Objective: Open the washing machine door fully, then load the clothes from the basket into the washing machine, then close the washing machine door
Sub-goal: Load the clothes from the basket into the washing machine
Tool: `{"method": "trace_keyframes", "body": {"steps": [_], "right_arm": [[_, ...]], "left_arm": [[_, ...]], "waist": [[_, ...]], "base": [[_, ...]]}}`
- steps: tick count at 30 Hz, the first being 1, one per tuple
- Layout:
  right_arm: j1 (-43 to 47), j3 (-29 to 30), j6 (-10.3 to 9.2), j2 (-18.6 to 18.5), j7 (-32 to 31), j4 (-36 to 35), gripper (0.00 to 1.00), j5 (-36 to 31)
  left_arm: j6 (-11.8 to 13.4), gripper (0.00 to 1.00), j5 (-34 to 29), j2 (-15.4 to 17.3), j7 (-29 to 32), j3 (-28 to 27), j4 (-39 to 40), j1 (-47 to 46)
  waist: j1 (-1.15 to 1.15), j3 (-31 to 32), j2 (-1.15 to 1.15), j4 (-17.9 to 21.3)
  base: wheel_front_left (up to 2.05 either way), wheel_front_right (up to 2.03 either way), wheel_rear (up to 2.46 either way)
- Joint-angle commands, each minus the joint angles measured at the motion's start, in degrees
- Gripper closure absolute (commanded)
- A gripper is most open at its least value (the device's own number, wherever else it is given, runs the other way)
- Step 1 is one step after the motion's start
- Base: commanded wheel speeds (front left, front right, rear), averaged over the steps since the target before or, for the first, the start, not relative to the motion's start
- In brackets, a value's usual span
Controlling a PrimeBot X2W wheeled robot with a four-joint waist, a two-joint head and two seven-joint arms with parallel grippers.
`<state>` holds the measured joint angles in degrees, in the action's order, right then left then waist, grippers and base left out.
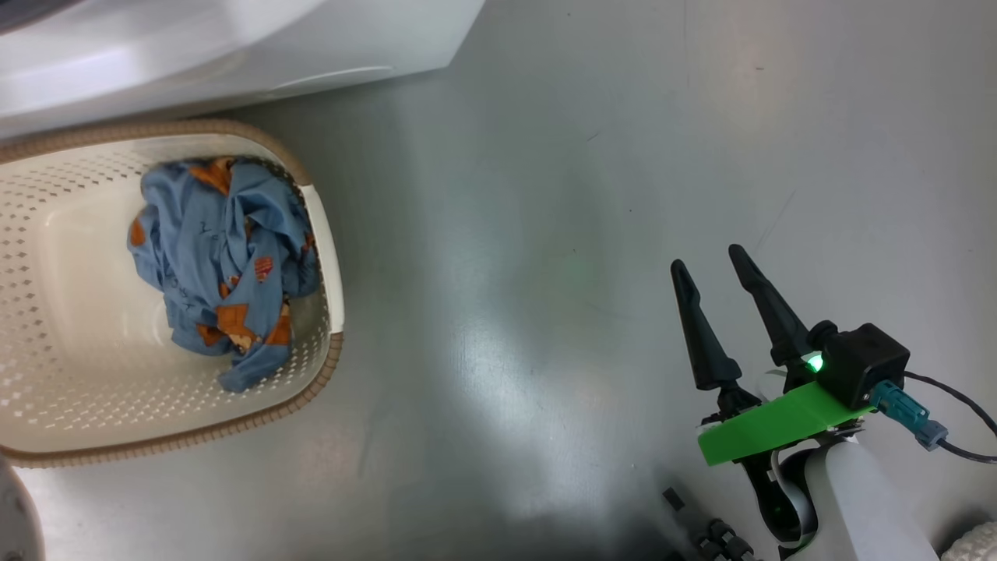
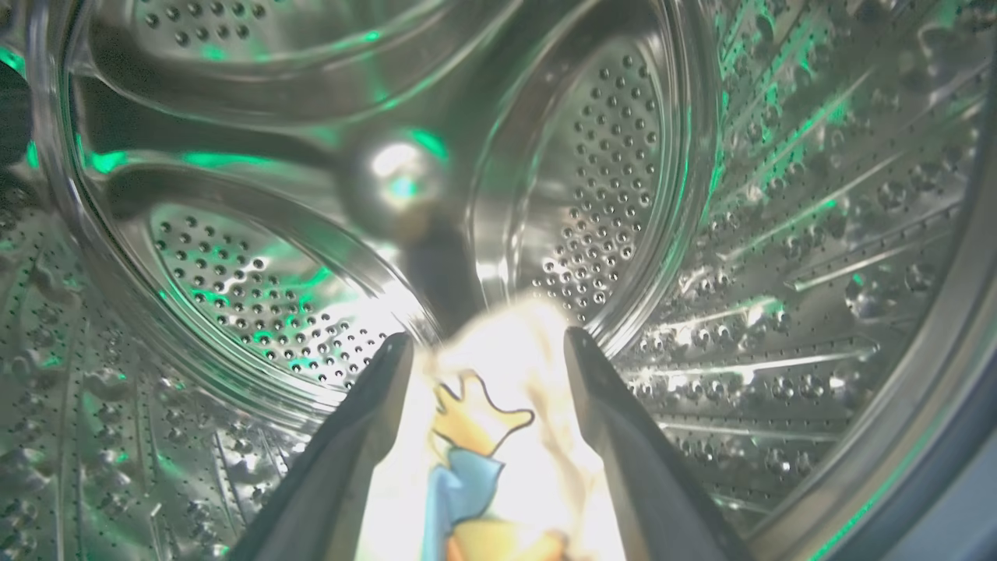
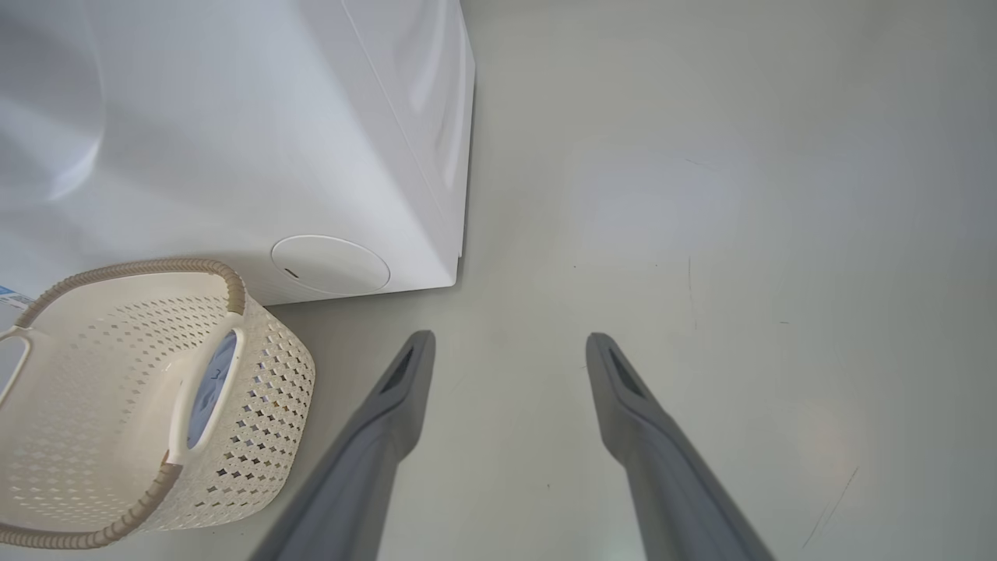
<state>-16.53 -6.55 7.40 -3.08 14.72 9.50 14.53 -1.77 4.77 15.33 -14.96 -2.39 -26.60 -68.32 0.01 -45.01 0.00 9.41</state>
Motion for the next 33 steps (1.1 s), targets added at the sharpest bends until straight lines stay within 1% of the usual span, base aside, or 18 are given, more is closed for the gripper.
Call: {"method": "trace_keyframes", "body": {"steps": [1,6,8,10,13,20,26,33], "right_arm": [[1.11,-1.15,0.09,0.19,0.28,-0.76,0.0,0.59],[0.91,-0.72,0.09,0.2,0.28,-0.52,0.0,0.51],[0.86,-0.53,0.09,0.2,0.28,-0.37,0.0,0.44],[0.77,-0.46,0.09,0.2,0.28,-0.29,0.0,0.36],[0.76,-0.32,0.09,0.2,0.28,-0.14,0.0,0.22],[0.64,0.12,0.09,0.2,0.28,0.21,0.0,0.04],[0.53,0.28,0.09,0.2,0.28,0.33,0.0,0.01],[0.45,0.86,0.09,0.2,0.28,0.65,0.0,0.08]], "left_arm": [[0.04,0.0,-0.04,2.44,-0.04,-0.98,0.58,-0.22],[-0.44,0.0,0.13,1.69,-0.04,-0.83,-4.12,-1.79],[-0.3,0.0,0.53,0.72,-0.04,-0.92,-5.63,-1.55],[-0.86,0.0,0.76,0.7,-0.04,-0.93,-7.2,-1.69],[-1.06,0.0,1.03,0.04,-0.04,-0.92,-9.38,-1.07],[-1.55,0.0,1.84,-1.2,-0.04,-1.1,-12.9,-0.07],[-1.41,0.0,2.42,-1.84,-0.04,-1.51,-15.68,0.8],[-1.76,0.0,2.73,-2.31,-0.04,-1.59,-17.22,2.34]], "waist": [[-0.01,0.11,0.0,-0.15],[-0.01,0.62,0.0,-0.87],[-0.01,1.06,0.0,-1.3],[-0.01,1.42,0.0,-1.59],[-0.01,2.2,0.0,-2.02],[-0.01,3.7,0.0,-2.86],[-0.01,4.93,0.0,-3.22],[-0.01,6.64,0.0,-3.68]], "base": [[0.0,0.0,0.0],[0.0,0.0,0.0],[0.0,0.0,0.0],[0.0,0.0,0.0],[0.0,0.0,0.0],[0.0,0.0,0.0],[0.0,0.0,0.0],[0.0,0.0,0.0]]}}
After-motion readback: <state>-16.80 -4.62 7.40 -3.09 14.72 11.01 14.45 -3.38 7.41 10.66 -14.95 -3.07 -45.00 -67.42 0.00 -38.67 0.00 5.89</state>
